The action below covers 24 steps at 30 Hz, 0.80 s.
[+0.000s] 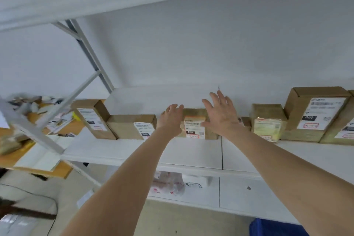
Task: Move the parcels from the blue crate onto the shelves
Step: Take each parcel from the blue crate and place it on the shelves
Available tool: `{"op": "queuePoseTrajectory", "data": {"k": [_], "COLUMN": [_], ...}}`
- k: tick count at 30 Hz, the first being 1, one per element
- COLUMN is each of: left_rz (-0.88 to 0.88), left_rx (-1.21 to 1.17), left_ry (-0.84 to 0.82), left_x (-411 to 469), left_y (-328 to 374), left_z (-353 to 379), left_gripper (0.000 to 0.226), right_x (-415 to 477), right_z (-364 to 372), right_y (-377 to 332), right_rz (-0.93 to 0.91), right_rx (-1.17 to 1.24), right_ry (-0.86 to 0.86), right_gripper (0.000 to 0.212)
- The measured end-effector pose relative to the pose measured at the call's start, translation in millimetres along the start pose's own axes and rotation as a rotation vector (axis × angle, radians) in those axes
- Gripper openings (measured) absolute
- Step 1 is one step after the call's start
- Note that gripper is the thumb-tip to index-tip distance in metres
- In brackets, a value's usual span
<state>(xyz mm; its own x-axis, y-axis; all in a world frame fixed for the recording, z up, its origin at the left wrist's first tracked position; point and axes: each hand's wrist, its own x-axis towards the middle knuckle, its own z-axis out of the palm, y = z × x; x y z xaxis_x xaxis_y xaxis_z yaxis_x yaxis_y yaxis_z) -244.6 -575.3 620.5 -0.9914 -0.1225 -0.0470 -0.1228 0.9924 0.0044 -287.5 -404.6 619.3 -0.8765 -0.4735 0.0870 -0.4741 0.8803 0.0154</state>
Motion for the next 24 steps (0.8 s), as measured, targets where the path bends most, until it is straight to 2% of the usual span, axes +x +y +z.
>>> {"op": "queuePoseTrajectory", "data": {"k": [3,8,14,18,20,24], "left_rz": [-0.089,-0.144,-0.150,-0.151,-0.131,-0.083], "left_rx": [0.035,0.183,0.285,0.308,0.315,0.238], "left_ry": [0.014,-0.009,-0.082,-0.170,-0.189,-0.080], "left_x": [-9.4,-1.2,15.4,19.3,22.8,29.6], "left_y": [-54.4,-148.0,-255.6,-307.0,-322.6,-335.1], "left_z": [-13.4,-33.6,-58.9,-68.9,-64.2,-55.4], "left_gripper": [0.082,0.080,0.100,0.104,0.096,0.059], "right_x": [13.5,49.9,102.5,118.8,124.7,131.2], "right_z": [-8.9,-11.2,14.4,30.5,33.7,37.6], "right_y": [-52.4,-131.2,-223.6,-265.7,-274.5,-279.5], "right_rz": [-0.120,-0.182,-0.162,-0.099,-0.058,-0.027], "right_rx": [0.075,0.121,0.107,0.126,0.113,0.070], "right_ry": [-0.001,-0.032,-0.154,-0.205,-0.222,-0.230], "right_gripper": [0.078,0.078,0.072,0.071,0.066,0.046]}}
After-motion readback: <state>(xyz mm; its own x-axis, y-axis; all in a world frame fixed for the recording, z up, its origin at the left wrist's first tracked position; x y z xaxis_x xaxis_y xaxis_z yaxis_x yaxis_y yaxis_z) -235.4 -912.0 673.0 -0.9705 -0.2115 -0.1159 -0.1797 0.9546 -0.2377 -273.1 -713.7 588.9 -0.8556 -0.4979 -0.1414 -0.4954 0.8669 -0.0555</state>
